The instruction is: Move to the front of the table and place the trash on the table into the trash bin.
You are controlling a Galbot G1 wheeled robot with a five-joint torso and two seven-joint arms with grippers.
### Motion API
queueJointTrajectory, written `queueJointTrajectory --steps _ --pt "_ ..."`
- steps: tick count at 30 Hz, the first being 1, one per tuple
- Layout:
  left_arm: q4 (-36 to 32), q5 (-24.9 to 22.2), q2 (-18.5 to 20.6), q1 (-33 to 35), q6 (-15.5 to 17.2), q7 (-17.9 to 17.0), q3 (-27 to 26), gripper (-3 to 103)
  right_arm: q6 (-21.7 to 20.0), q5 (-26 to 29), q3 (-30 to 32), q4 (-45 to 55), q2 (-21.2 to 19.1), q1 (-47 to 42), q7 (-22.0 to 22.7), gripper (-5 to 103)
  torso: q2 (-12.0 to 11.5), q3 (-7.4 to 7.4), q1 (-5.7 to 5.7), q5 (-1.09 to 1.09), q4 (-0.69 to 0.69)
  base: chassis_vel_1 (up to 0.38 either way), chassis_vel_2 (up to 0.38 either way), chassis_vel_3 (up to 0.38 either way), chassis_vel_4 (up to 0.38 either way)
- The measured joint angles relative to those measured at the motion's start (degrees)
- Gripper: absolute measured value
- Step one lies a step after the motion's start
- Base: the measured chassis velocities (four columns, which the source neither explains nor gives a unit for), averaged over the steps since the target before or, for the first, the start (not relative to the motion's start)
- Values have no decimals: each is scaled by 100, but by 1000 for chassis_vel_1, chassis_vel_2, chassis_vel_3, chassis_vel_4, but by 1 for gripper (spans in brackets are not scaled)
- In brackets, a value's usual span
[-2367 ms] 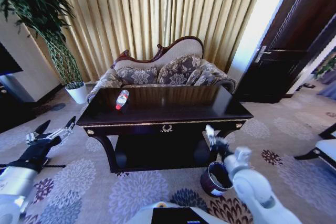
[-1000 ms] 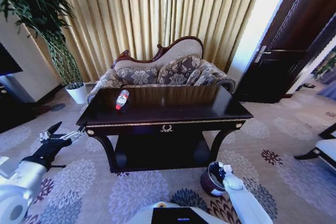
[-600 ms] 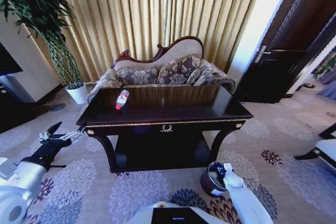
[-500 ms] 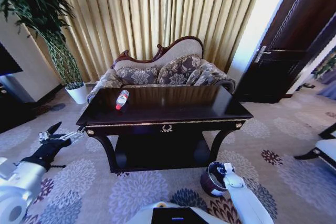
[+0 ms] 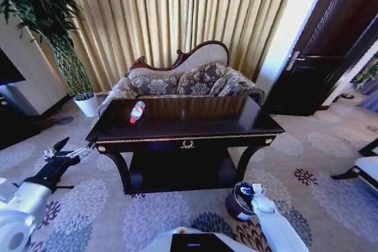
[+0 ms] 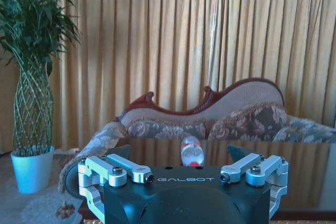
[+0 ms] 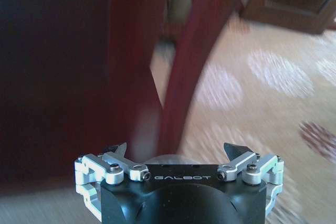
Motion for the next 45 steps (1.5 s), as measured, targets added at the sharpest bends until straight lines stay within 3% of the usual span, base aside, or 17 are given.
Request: queueJointTrajectory --steps 1,3,4,6,11,13,18,29,45 --pt "0 -30 -17 -1 -82 -2 -12 100 88 551 63 779 -90 -205 -40 100 0 0 0 -1 0 0 0 0 0" --pt "0 -54 -75 -23 -130 -13 -12 100 238 1134 131 1704 -186 -396 -157 100 0 0 0 -1 -1 0 0 0 0" --pt "0 -54 -75 -23 -130 -13 -12 100 238 1134 131 1704 -186 -396 -157 100 0 0 0 -1 -1 0 0 0 0" --pt "0 -63 -134 -29 -183 -26 -4 100 295 1400 272 2607 -253 -595 -259 100 0 0 0 -1 0 0 0 0 0" --pt "0 -134 -143 -5 -329 -32 -55 100 313 1435 493 3788 -280 -910 -318 100 0 0 0 -2 -2 0 0 0 0" --pt "0 -184 -176 -3 -411 -38 -78 100 311 1314 570 4659 -246 -1159 -324 100 1 -1 0 -1 -1 0 0 0 0" --pt "1 -185 -216 -4 -474 -37 -63 100 80 973 556 5625 -168 -1494 -241 100 1 -1 0 -2 -1 0 0 0 0" --pt "0 -182 -185 -12 -478 -39 -98 100 -274 633 489 6489 -27 -1670 -195 100 1 0 -1 -1 -1 0 0 0 0" --pt "0 -157 -198 -19 -471 -39 -82 100 -312 589 407 6529 -44 -1745 -194 100 1 0 -1 -1 0 -27 26 24 -26"
